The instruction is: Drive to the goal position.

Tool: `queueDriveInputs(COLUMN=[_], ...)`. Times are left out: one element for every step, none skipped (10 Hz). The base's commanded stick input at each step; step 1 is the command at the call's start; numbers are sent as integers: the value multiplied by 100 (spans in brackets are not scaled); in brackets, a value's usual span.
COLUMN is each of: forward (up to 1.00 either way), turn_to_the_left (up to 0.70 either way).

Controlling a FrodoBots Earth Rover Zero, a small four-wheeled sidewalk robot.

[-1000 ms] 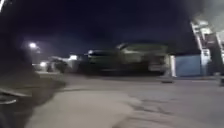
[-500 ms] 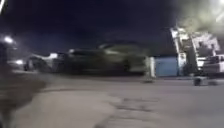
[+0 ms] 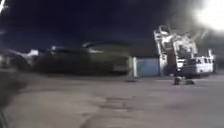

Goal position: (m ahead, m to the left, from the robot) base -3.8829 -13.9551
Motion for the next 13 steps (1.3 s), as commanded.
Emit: queueDriveInputs(forward=[0,0,0,0,0,0,0,0,0,0,0,0,0], turn_to_the_left=[-70,-70,-70,-70,-70,-70,-70,-53,-4,0,0,0,-13])
